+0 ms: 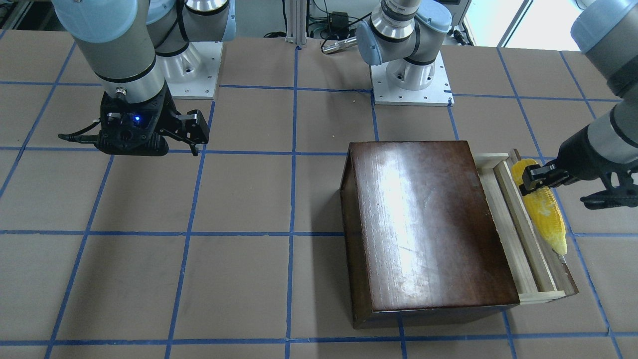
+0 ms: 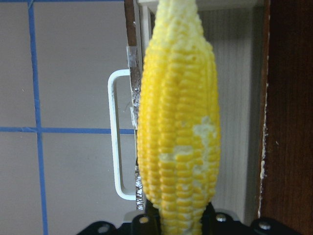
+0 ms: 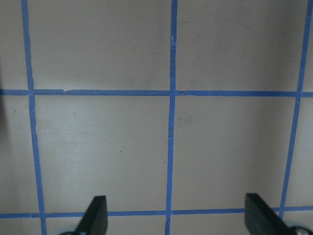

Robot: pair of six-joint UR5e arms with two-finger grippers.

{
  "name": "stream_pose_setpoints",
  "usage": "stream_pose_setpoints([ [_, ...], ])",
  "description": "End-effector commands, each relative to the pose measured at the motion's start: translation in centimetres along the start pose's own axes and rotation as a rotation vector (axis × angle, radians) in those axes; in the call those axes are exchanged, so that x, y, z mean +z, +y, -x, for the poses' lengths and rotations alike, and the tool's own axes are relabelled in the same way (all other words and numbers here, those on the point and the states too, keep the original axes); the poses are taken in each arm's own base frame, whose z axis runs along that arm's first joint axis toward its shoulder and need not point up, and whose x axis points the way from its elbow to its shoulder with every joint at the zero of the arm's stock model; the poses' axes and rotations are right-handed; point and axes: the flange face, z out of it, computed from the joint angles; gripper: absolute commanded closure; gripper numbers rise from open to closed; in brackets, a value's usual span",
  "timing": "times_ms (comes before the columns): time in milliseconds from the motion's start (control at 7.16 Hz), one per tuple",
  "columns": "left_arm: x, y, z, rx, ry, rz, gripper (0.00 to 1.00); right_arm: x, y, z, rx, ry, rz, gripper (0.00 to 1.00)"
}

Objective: Open drawer and put corn inside
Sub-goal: 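Carry the corn over the open drawer and lower it inside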

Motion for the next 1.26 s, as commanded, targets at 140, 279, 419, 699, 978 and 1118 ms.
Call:
stream_pose_setpoints([
  [140,4.3,0.1,-0.8,0.074,0.004,0.032,1.00,0.0,0.0,0.0,0.000,0.000,0.000,0.00],
  [279,4.8,0.0,-1.1,0.081,0.006,0.041,1.00,0.0,0.0,0.0,0.000,0.002,0.000,0.00],
  [419,5.4,-0.3,-1.0,0.082,0.003,0.053,0.95,0.0,0.0,0.0,0.000,0.002,0.000,0.00],
  [699,5.2,-0.7,-0.9,0.079,-0.001,0.040,0.19,0.0,0.0,0.0,0.000,0.002,0.000,0.00],
  [978,3.2,0.0,-1.1,0.080,-0.009,-0.003,0.15,0.0,0.0,0.0,0.000,0.002,-0.002,0.00],
  [1118,1.5,0.2,-1.6,0.087,-0.015,-0.030,0.13,0.0,0.0,0.0,0.000,0.002,0.000,0.00],
])
